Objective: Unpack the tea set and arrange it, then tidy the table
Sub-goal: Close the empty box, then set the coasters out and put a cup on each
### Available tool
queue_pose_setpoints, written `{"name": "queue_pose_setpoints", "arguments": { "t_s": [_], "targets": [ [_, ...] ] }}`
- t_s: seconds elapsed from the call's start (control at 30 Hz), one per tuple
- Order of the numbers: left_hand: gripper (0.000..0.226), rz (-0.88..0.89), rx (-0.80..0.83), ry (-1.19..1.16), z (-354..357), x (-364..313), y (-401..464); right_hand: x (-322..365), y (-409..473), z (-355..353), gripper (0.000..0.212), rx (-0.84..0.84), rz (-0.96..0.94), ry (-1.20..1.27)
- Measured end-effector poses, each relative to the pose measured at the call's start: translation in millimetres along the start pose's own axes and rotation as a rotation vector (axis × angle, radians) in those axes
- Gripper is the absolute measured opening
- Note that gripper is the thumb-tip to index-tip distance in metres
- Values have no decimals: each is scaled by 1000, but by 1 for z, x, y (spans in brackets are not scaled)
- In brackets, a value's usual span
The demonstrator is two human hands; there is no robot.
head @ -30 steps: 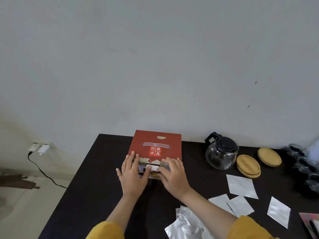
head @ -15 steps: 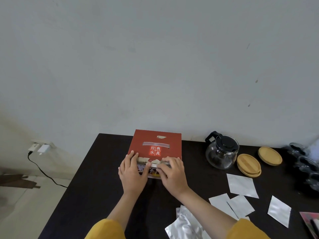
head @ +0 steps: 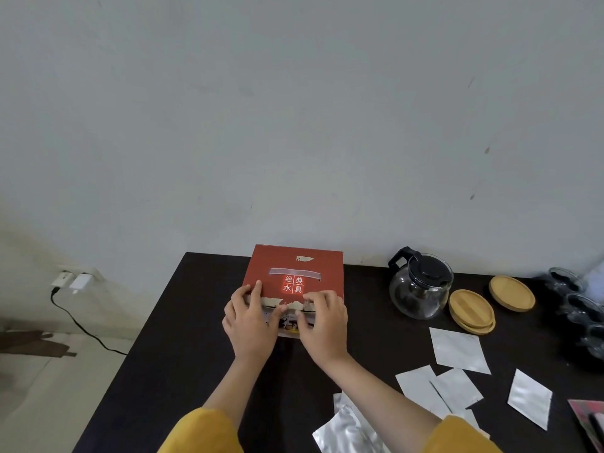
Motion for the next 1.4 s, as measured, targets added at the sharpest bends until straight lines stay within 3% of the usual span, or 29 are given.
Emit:
{"name": "queue_pose_setpoints", "arguments": {
  "t_s": [0.1, 0.2, 0.3, 0.5, 0.77, 0.97, 1.1, 1.17, 1.3, 1.4],
  "targets": [
    [92, -96, 41, -55, 1, 2, -1, -6, -3, -6, 65, -53, 63, -48],
    [111, -304, 116, -279, 8, 7, -2, -23, -7, -5, 104, 21, 317, 5],
    [104, -367, 117, -417, 11, 8, -2, -37, -9, 1, 119, 142, 521, 220],
    [88, -308, 79, -441, 20, -38, 4, -77, 7, -11, 110, 54, 600, 295],
    [89, -293, 183, -392, 63, -98, 5, -117, 53, -49, 81, 24, 510, 297],
    [110, -309, 245, -307, 71, -105, 4, -126, 62, -50, 86, 59, 468, 249],
    [117, -302, 336, -178, 67, -113, 9, -129, 64, -53, 106, 168, 445, 172],
    [116, -314, 308, -85, 61, -122, 2, -134, 63, -58, 112, 236, 437, 113],
    [102, -234, 133, -135, 51, -149, -41, -133, 45, -92, 80, 243, 337, 124],
    [103, -185, 260, -141, 66, -173, -97, -156, 21, -131, 58, 220, 246, 75]
  ]
}}
Point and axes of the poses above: each hand's wrist, its own y-axis towards the middle knuckle, its own z-axis out of the palm, x = y × z, the point moved 4 cm from there along y, towards the middle knuckle, and after that the axes turned 12 degrees about -x, right-handed, at the moved point
